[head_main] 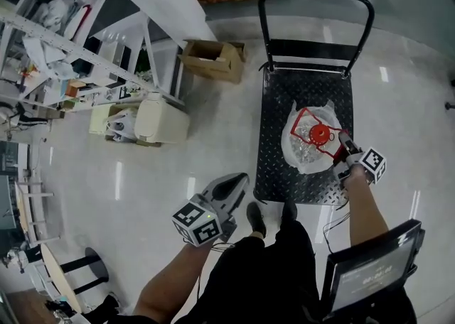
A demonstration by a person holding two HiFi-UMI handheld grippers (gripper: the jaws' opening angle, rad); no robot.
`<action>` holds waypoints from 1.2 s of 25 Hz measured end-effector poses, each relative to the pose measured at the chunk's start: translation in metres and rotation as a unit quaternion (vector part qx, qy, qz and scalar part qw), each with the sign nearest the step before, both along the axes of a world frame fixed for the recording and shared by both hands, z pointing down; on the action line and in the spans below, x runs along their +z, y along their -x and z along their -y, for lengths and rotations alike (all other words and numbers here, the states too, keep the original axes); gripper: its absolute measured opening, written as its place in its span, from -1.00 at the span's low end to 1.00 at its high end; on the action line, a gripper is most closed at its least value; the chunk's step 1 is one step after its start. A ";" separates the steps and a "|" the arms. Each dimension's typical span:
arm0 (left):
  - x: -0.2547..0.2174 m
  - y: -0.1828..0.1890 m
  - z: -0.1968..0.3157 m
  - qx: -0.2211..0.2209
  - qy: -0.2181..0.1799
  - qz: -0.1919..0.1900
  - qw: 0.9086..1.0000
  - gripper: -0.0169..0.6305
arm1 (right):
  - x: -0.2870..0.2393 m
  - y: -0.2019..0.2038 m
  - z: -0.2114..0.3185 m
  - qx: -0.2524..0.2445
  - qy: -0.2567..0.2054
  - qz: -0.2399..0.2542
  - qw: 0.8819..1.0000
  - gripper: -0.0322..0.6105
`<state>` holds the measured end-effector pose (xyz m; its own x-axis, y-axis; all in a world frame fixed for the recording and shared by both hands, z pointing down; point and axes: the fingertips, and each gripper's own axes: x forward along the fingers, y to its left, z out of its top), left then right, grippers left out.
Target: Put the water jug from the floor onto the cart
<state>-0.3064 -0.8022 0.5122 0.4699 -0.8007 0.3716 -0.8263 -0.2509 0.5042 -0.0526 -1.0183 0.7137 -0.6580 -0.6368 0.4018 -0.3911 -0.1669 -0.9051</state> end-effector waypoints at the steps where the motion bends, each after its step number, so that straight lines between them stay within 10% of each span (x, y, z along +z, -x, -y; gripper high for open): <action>1: 0.001 -0.002 0.001 0.002 0.001 0.001 1.000 -0.98 | 0.004 -0.002 -0.001 -0.005 0.002 -0.002 1.000 -0.65; 4: 0.002 -0.008 0.004 0.009 0.003 0.003 1.000 -0.98 | 0.018 -0.011 -0.004 0.000 0.015 -0.008 1.000 -0.63; 8: -0.008 -0.011 0.010 0.013 -0.008 0.005 1.000 -0.98 | 0.027 -0.025 -0.017 -0.013 0.024 -0.060 0.998 -0.10; 13: -0.032 -0.013 0.019 0.019 -0.034 0.017 0.999 -0.98 | -0.001 -0.068 -0.023 0.020 0.010 -0.129 0.991 -0.07; 21: -0.097 -0.014 0.030 0.015 -0.095 0.008 0.995 -0.98 | -0.176 -0.057 -0.002 -0.012 -0.146 -0.152 0.977 -0.08; 26: -0.142 -0.034 0.028 0.041 -0.129 0.013 0.991 -0.98 | -0.302 -0.018 -0.029 -0.062 -0.272 -0.148 0.949 -0.31; 30: -0.192 -0.035 0.028 0.029 -0.176 0.048 0.983 -0.98 | -0.369 0.006 -0.064 -0.100 -0.379 -0.192 0.900 -0.77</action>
